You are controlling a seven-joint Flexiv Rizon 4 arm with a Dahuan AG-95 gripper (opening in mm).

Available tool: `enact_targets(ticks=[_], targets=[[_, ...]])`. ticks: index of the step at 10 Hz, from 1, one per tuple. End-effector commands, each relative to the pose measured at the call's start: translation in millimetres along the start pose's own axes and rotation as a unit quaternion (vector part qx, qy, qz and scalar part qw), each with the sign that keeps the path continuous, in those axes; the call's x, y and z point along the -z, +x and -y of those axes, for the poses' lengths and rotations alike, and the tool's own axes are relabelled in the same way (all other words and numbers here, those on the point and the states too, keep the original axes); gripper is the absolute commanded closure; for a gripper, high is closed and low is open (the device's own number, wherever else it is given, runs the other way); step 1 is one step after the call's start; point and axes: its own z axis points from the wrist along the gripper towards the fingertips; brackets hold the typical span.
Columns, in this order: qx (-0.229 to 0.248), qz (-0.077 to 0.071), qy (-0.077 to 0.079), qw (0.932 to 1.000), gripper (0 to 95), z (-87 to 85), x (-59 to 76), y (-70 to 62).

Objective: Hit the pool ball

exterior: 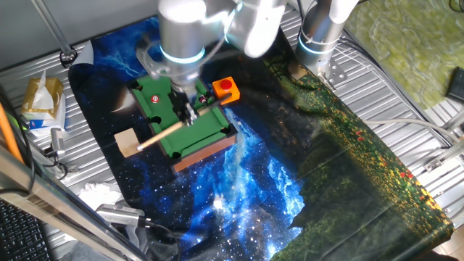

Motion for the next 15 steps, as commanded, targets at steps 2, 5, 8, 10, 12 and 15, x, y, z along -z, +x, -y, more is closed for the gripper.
enact_targets(ticks=[2,5,8,10,12,15], targets=[[0.012,-0.008,-0.007,0.9999,95.0,-0.2,17.2,-1.3],[0.027,-0.014,-0.004,0.9995,95.0,0.3,18.1,-1.5],[0.048,-0.029,-0.001,0.9984,95.0,6.7,19.9,-0.6],[0.07,-0.035,0.0,0.9969,95.0,17.0,21.8,1.5],[0.115,-0.039,-0.003,0.9926,95.0,33.8,22.6,6.0],[0.206,-0.047,0.011,0.9773,95.0,58.1,22.7,14.6]])
